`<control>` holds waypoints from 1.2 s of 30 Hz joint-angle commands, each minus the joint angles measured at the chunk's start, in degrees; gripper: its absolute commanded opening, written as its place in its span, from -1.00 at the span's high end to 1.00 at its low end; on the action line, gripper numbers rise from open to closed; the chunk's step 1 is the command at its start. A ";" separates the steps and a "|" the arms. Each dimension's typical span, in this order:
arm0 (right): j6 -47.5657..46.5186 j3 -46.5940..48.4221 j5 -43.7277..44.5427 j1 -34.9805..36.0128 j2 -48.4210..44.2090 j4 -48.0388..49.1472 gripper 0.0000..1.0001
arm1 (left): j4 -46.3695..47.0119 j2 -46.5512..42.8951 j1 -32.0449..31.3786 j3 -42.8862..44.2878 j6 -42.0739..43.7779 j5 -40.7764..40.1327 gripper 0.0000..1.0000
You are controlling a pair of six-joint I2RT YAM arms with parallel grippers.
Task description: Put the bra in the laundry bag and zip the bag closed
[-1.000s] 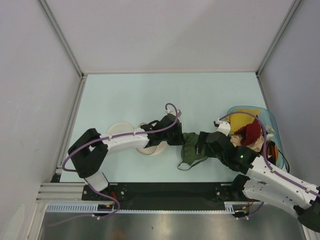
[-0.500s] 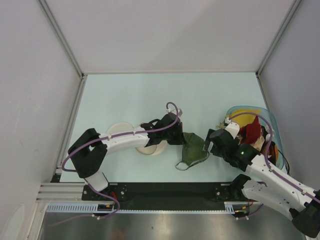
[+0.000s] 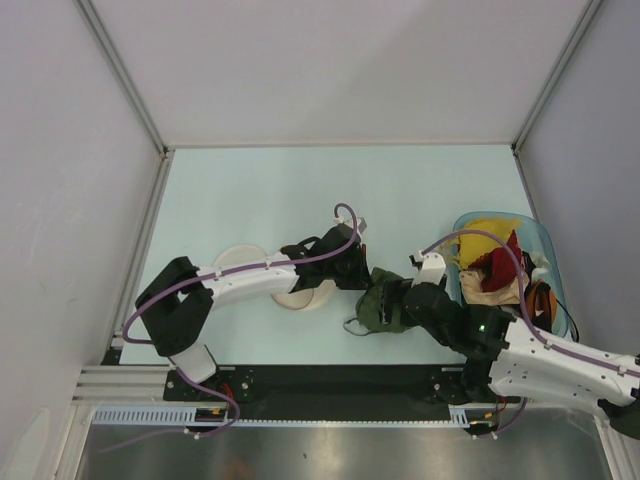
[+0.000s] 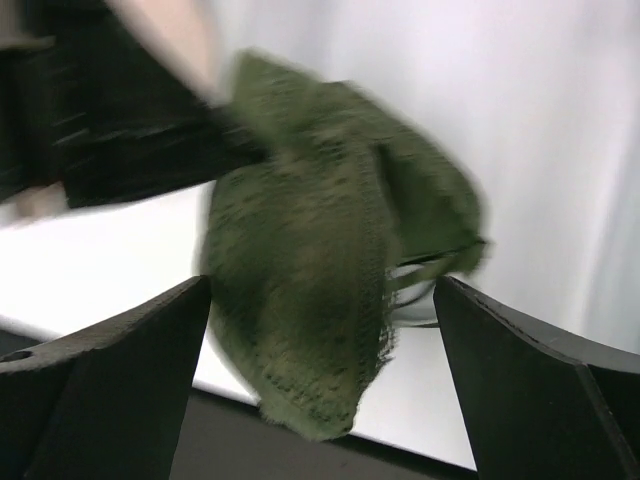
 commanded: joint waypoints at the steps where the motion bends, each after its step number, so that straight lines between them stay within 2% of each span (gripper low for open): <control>1: 10.43 2.75 12.05 -3.35 3.42 -9.65 -0.99 | 0.22 -3.22 0.47 2.08 0.13 1.25 0.99; 5: 13.08 3.47 10.04 -9.25 2.29 -14.00 -0.99 | 0.39 -3.13 0.99 2.07 3.81 2.12 1.00; 8: 15.54 2.24 9.07 -11.10 -2.98 -15.06 -0.99 | -0.39 -2.70 2.22 2.78 6.27 2.31 0.99; 11: 22.29 2.93 9.41 -14.43 -8.08 -19.27 -0.99 | -1.19 -2.61 3.89 2.78 7.16 2.92 1.00; 15: 22.32 6.71 12.13 -16.29 -11.78 -22.79 -0.99 | -1.80 -2.43 5.21 2.69 8.04 3.27 0.99; 16: 20.22 7.50 12.14 -16.29 -12.74 -21.75 -0.99 | -1.72 -2.52 5.21 2.86 8.39 3.79 1.00; 17: 11.41 8.12 10.75 -16.29 -13.27 -19.57 -0.99 | -1.80 -2.43 5.21 3.04 8.74 4.41 1.00; 18: 5.58 7.95 8.47 -16.29 -13.71 -13.37 -0.99 | -1.45 -2.34 5.21 3.13 9.18 5.02 1.00; 19: 1.61 7.51 2.88 -16.29 -14.24 -10.43 -1.00 | -1.36 -2.08 5.21 3.48 10.05 6.33 1.00; 21: -5.86 5.94 -2.77 -16.29 -13.90 -3.07 -0.99 | -1.19 -1.99 5.30 3.65 10.85 7.05 1.00; 22: -7.21 5.23 -8.19 -16.29 -13.46 -0.76 -1.00 | -1.19 -1.90 5.30 3.83 11.72 7.75 1.00; 25: -8.10 2.77 -16.56 -16.20 -10.21 5.76 -0.99 | -1.71 -1.99 5.39 3.83 11.82 7.84 1.00; 27: -5.48 0.93 -19.05 -16.29 -7.40 9.26 -1.00 | -1.63 -2.08 5.39 3.83 11.65 8.72 1.00; 31: -1.87 -4.95 -24.14 -15.94 -3.53 13.58 -0.83 | -1.19 -2.52 5.39 4.01 10.24 10.39 1.00; 33: -3.69 -6.98 -25.21 -13.15 -2.91 18.13 -0.83 | -1.45 -2.95 5.39 4.01 9.01 10.22 1.00; 35: -6.86 -8.66 -19.88 -9.19 -2.91 19.56 -0.92 | -1.80 -3.40 5.39 4.10 6.29 10.13 1.00; 36: -8.09 -8.66 -17.24 -4.56 -2.65 20.09 -0.96 | -1.89 -3.66 5.39 4.01 5.06 10.56 0.99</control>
